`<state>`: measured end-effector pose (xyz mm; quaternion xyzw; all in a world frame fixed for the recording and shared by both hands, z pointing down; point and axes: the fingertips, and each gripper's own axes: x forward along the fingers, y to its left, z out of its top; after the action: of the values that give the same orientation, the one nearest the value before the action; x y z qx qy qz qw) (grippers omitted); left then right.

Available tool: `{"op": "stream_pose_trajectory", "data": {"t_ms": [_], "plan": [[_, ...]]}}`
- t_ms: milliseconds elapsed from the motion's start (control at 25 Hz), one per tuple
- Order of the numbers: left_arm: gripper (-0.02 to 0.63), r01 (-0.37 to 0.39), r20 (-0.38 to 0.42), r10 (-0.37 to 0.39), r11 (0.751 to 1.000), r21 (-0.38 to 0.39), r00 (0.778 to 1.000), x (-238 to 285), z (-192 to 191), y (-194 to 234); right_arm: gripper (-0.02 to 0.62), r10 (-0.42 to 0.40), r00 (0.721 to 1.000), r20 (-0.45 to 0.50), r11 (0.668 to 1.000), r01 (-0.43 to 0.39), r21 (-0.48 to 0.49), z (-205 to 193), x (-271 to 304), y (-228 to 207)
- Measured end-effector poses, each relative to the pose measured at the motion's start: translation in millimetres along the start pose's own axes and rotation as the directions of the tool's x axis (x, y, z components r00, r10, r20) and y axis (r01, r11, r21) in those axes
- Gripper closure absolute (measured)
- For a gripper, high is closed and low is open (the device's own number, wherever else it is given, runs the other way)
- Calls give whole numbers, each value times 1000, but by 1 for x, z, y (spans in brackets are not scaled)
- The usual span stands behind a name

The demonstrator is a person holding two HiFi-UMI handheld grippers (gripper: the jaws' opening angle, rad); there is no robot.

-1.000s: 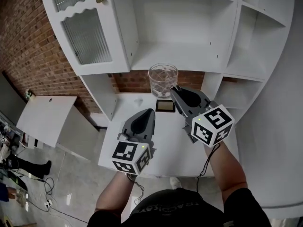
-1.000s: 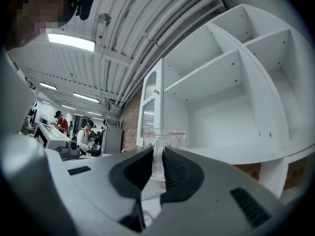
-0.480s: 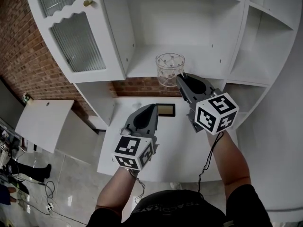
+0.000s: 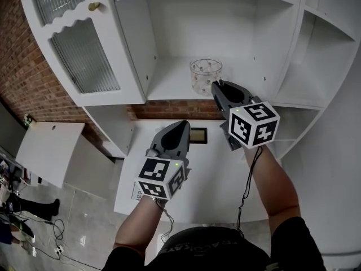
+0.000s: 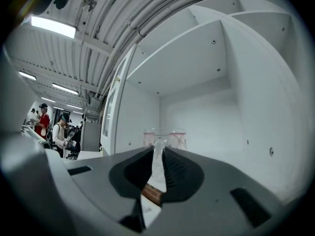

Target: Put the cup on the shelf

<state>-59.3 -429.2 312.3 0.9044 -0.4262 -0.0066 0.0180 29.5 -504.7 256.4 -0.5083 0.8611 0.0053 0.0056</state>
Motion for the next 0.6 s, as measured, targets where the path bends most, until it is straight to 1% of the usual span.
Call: {"op": "stream_pose_trajectory", "data": {"t_ms": [360,600], "plan": [[601,22,-4,-23,1000,-15,1000,19,-6,3,563,-73,997,-36,997,73,2,-2,15,-18],[601,35,-10,-36,999,-11,999,25,-8,1,563,-99,994,-53,995,100,27,-4,22,-25]]}}
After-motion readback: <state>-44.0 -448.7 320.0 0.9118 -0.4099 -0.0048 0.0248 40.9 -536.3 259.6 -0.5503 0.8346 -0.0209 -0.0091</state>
